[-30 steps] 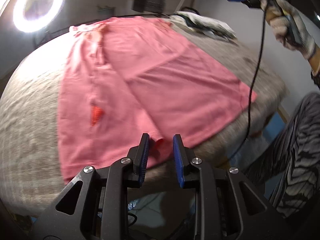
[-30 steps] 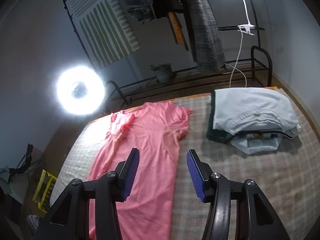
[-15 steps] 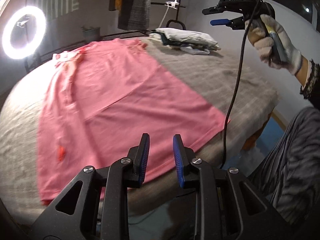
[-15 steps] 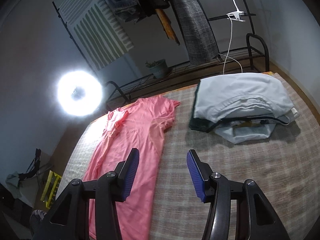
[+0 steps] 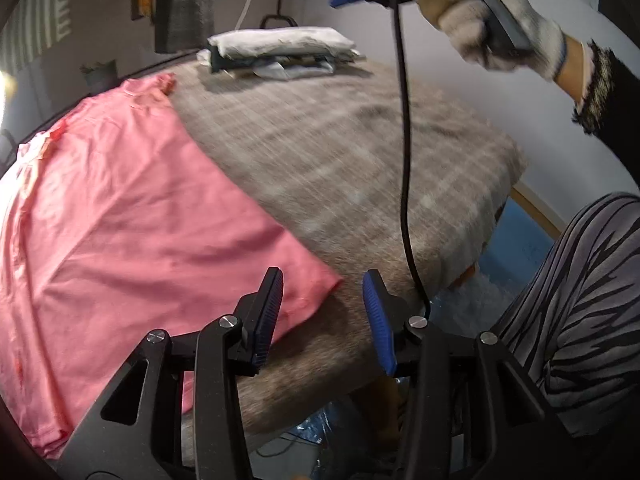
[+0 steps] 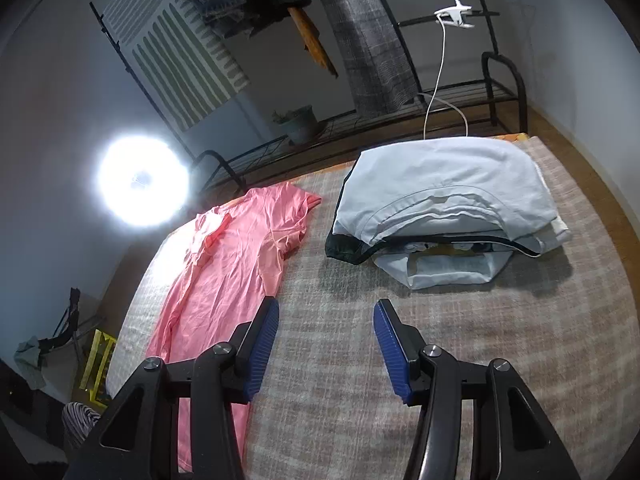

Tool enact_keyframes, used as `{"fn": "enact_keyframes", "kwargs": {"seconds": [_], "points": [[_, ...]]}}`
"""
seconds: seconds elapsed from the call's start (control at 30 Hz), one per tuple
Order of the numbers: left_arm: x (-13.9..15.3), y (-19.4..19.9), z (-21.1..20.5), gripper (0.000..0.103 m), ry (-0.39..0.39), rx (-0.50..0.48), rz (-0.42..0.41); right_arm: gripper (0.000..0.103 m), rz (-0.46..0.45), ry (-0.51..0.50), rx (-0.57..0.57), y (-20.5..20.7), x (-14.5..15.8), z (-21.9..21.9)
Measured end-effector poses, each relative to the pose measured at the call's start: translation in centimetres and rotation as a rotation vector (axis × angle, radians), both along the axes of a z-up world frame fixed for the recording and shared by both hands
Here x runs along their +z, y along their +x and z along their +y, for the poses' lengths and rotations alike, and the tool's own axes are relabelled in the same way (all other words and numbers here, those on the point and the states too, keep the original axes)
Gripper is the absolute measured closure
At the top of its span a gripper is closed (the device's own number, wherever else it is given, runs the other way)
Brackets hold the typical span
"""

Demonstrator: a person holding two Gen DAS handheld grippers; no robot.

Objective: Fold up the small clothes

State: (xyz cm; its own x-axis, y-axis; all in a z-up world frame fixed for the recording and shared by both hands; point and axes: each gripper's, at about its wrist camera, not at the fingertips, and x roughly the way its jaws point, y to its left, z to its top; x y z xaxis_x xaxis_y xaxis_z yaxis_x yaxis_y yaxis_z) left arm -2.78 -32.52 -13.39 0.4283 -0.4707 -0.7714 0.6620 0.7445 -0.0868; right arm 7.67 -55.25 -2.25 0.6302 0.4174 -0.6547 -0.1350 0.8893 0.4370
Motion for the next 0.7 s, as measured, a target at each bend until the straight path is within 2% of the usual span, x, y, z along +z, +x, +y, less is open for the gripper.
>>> {"fn": "enact_keyframes", "kwargs": {"seconds": [0.1, 0.13, 0.17, 0.2, 0.23, 0.5, 0.7], "points": [[-1.1, 0.3, -0.9, 0.062, 0.063, 0.017, -0.018, 0.050, 0.012, 0.010, 0.024, 1.2, -0.6, 0.6], [-1.4, 0.5, -1.0, 0.072, 0.066, 0.030, -0.028, 0.050, 0.018, 0.018, 0.041, 1.8, -0.9, 1.1], [-1.3, 0.6, -0.9, 0.091, 0.061, 0.038, -0.033, 0.050, 0.023, 0.023, 0.053, 2.2, -1.1, 1.6], [-1.3, 1.0, -0.9, 0.098, 0.054, 0.044, -0.020, 0.050, 0.028, 0.028, 0.064, 2.7, -1.4, 2.2], [-1.2, 1.3, -0.7, 0.101, 0.044, 0.050, -0.008, 0.050, 0.035, 0.034, 0.078, 3.3, -1.7, 3.0], [1.2, 2.1, 2.5, 0.102, -0.071, 0.144, 0.024, 0.050, 0.116, 0.124, 0.142, 10.0, -4.6, 10.3], [2.1, 2.4, 4.1, 0.103, -0.117, 0.190, 0.038, 0.050, 0.217, 0.137, 0.055, 16.1, -8.8, 14.3]]}}
